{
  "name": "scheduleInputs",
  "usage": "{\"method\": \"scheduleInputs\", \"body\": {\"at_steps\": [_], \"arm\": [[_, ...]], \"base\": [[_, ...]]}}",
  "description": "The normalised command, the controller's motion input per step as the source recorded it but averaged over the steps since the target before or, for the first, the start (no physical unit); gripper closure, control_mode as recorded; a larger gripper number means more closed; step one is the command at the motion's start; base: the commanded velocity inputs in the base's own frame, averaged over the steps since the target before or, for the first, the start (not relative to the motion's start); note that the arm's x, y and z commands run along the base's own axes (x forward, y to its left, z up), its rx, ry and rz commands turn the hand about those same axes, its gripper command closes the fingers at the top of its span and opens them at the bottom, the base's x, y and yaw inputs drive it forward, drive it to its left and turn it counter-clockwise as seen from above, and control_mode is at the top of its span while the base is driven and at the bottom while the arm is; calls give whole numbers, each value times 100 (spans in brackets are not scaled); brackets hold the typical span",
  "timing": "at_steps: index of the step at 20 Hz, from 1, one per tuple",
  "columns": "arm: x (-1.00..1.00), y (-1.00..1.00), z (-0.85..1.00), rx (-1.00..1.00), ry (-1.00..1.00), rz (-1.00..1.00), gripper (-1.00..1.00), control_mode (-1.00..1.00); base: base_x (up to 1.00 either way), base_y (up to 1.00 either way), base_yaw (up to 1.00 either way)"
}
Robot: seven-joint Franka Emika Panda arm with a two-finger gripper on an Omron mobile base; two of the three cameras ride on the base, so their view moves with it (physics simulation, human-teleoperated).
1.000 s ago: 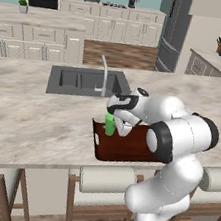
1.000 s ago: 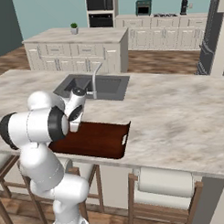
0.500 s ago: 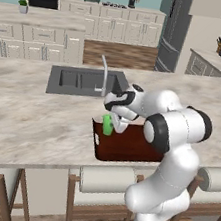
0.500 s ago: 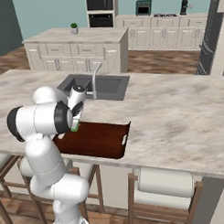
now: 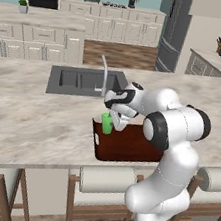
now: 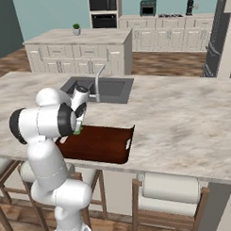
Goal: There is a tray on the dining counter. Grab the cup, mug, and pitcher and place them on the tray. The pitcher may be placed next to the tray if it cannot fit the tray.
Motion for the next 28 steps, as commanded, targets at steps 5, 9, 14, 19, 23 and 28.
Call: {"method": "scheduleInputs", "body": {"at_steps": [5, 9, 14, 19, 23, 28], "arm": [[0, 0, 0, 0, 0, 0, -100, -100], [-23, 0, 6, 0, -10, 4, -100, -100], [-37, -7, 28, 0, -14, 4, -100, -100], [-54, -25, 42, 0, -16, 4, -100, -100], [-44, -26, 48, -1, -13, 7, -100, -100], [-18, -7, 49, -4, -3, 15, -100, -100]], "base": [[0, 0, 0], [0, 0, 0], [0, 0, 0], [0, 0, 0], [0, 0, 0], [0, 0, 0]]}}
